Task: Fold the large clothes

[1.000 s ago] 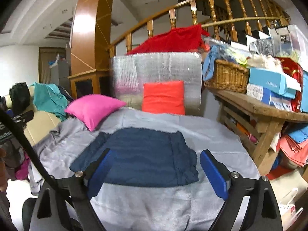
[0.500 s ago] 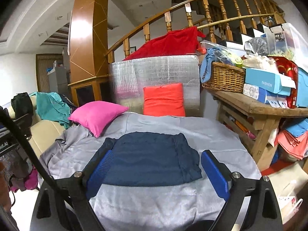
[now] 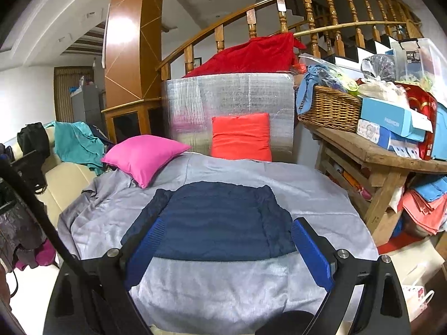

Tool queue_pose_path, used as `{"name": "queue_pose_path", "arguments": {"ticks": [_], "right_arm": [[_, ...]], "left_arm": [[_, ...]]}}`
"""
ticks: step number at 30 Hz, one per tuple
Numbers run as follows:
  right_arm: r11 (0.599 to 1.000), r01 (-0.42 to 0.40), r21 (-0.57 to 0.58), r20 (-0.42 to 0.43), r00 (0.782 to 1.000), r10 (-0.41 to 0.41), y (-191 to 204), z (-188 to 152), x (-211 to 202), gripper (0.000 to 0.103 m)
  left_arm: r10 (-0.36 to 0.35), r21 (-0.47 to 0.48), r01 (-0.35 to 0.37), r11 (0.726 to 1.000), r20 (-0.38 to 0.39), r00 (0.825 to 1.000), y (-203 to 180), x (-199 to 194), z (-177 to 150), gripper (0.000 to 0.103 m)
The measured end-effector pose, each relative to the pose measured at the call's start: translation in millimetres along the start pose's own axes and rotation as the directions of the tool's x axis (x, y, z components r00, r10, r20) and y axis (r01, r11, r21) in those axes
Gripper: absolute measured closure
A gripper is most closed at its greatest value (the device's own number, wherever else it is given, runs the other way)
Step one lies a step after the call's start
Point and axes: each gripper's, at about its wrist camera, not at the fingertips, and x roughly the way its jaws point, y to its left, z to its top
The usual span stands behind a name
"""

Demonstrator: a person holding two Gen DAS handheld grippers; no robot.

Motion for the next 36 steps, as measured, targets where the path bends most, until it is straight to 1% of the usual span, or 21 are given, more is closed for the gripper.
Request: {"name": "queue_pose_path", "arguments": {"ticks": [23,36], "right_arm": [[1.000,0.018,0.016,0.018,1.000,-0.018,2.9,1.1,-11.5,0.008],[0.999,0.026,0.021,0.030,0.999,-0.027,3.9,3.1,-17.1,0.008]], "left_arm": [[0.015,-0.005,-0.015,1.000,0.010,1.000,0.4,-6.7,0.0,0.001],[0.000,-0.002,0.000,1.000,-0.001,1.000,0.0,-7.2,-1.5,0.001]]}}
